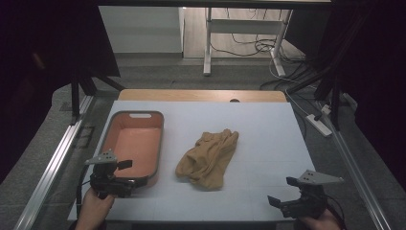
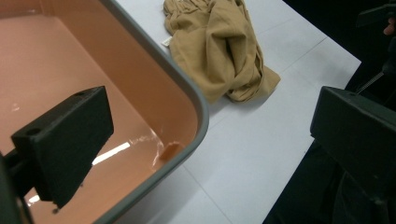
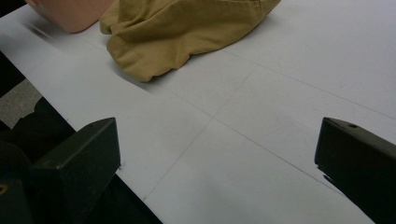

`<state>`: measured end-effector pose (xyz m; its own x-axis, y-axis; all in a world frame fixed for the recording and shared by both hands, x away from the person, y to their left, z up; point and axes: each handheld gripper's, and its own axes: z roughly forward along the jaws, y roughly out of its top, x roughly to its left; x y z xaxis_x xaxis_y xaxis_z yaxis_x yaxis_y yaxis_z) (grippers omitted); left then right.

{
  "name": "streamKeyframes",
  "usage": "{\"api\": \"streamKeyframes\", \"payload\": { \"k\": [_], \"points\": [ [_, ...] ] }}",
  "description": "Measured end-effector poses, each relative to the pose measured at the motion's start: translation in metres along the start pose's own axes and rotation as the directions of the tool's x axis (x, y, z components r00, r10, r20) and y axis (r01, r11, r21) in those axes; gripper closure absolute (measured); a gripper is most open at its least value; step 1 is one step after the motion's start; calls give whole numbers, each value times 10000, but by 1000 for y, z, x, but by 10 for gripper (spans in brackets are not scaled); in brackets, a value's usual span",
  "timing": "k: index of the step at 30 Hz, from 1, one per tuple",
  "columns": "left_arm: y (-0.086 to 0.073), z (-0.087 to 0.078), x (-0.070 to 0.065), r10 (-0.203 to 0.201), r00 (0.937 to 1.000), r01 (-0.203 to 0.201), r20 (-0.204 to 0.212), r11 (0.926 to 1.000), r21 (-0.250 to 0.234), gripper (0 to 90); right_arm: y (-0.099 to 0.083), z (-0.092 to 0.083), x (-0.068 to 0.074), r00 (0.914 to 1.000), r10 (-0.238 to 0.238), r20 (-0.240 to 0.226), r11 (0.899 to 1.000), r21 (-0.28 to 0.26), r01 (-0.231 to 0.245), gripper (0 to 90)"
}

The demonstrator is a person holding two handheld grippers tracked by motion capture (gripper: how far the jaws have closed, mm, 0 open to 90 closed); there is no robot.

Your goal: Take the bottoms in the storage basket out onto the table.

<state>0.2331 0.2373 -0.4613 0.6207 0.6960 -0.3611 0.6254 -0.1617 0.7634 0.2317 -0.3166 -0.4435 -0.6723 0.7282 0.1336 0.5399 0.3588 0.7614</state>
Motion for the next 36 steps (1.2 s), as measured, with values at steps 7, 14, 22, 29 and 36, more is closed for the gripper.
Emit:
{"api": "streamKeyframes", "payload": {
  "k": [7, 14, 22, 29, 36],
  "points": [
    [-8, -8, 2, -126, 9998, 125, -178, 9999, -39, 0, 0, 0, 0, 10000, -13, 4, 10000, 24, 13, 7],
    [-17, -15, 4, -280, 9989, 283, -366, 9996, 57, 0, 0, 0, 0, 10000, -27, 3, 10000, 41, 27, 8],
    [-26, -23, 6, -418, 9975, 430, -561, 9989, 196, 0, 0, 0, 0, 10000, -12, 0, 10000, 26, 12, 8],
    [-31, -29, 4, -271, 9953, 301, -925, 9991, 308, 0, 0, 0, 0, 10000, -14, 17, 10000, 37, 14, 7],
    [-34, -36, 5, -280, 9933, 316, -1122, 9990, 310, 0, 0, 0, 0, 10000, -15, 37, 10000, 33, 15, 7]
  ]
}}
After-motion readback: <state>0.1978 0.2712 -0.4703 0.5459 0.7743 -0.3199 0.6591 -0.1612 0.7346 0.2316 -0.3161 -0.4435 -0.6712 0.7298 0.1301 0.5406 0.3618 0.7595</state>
